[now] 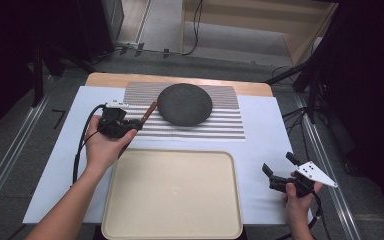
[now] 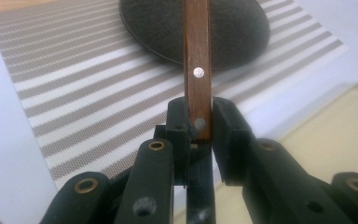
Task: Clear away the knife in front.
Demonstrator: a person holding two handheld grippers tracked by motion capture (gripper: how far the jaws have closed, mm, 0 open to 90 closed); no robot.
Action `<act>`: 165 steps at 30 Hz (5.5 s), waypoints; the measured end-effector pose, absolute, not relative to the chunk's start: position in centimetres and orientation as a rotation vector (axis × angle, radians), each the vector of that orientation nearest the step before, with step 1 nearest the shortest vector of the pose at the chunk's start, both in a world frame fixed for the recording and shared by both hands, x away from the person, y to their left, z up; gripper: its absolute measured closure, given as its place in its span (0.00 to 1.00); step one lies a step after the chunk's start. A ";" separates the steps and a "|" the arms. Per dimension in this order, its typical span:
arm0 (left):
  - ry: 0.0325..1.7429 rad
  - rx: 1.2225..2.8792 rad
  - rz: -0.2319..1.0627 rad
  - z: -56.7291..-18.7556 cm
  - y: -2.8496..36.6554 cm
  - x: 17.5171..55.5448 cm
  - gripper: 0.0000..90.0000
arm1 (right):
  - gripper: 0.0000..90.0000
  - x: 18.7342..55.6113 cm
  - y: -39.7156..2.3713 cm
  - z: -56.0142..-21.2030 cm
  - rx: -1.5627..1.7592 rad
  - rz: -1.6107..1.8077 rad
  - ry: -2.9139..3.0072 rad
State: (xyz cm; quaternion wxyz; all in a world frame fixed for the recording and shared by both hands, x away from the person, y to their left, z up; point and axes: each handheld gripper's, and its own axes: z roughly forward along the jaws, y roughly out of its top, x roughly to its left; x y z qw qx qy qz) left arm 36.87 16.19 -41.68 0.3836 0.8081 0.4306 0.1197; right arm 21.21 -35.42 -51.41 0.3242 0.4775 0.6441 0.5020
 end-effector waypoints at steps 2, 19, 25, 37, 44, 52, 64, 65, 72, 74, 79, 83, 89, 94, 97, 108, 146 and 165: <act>1.094 2.061 0.293 -42.0 16.2 36.3 0.85 | 0.00 21.2 -35.5 -51.4 1.252 1.331 1.694; 1.095 2.036 0.251 -43.5 17.1 31.6 0.85 | 0.00 21.0 -35.6 -51.3 1.258 1.347 1.685; 1.124 2.011 0.233 -44.5 17.9 30.0 0.85 | 0.00 21.0 -35.6 -51.3 1.257 1.347 1.688; 1.207 1.968 0.200 -47.0 19.7 27.1 0.85 | 0.00 21.1 -35.5 -51.4 1.262 1.335 1.683; 1.243 1.958 0.157 -48.5 20.2 26.2 0.85 | 0.00 21.1 -35.5 -51.4 1.265 1.328 1.685; 1.258 1.959 0.140 -49.3 20.3 25.5 0.85 | 0.00 21.1 -35.5 -51.4 1.262 1.327 1.686; 1.294 1.981 0.211 -49.9 20.5 24.5 0.84 | 0.00 21.2 -35.5 -51.4 1.267 1.320 1.686; 1.290 1.986 0.222 -49.9 20.6 24.5 0.84 | 0.00 21.2 -35.5 -51.4 1.268 1.319 1.685; 1.207 1.940 0.282 -49.1 20.6 25.0 0.74 | 0.00 21.2 -35.4 -51.4 1.269 1.318 1.688; 1.151 1.961 0.250 -48.9 20.1 25.4 0.89 | 0.00 21.2 -35.4 -51.4 1.270 1.318 1.687; 1.076 2.059 0.235 -49.2 18.5 26.3 0.99 | 0.00 21.2 -35.4 -51.4 1.271 1.316 1.687; 1.091 2.095 0.252 -49.6 18.5 26.7 0.99 | 0.00 21.2 -35.4 -51.5 1.271 1.315 1.690; 1.127 2.066 0.251 -49.6 19.8 26.9 0.99 | 0.00 21.1 -35.4 -51.5 1.269 1.317 1.688; 1.144 2.054 0.246 -49.6 20.7 27.0 1.00 | 0.00 21.1 -35.4 -51.5 1.270 1.317 1.687; 1.154 2.055 0.242 -49.7 21.1 27.0 1.00 | 0.00 21.2 -35.4 -51.5 1.270 1.316 1.688; 1.154 2.044 0.224 -49.8 21.6 27.0 1.00 | 0.00 21.2 -35.5 -51.5 1.269 1.315 1.685; 0.977 1.712 0.409 -46.6 27.4 26.2 0.21 | 0.00 21.1 -35.4 -51.5 1.265 1.321 1.688; 1.019 1.640 0.501 -46.6 32.3 26.3 0.00 | 0.00 21.1 -35.4 -51.5 1.266 1.322 1.689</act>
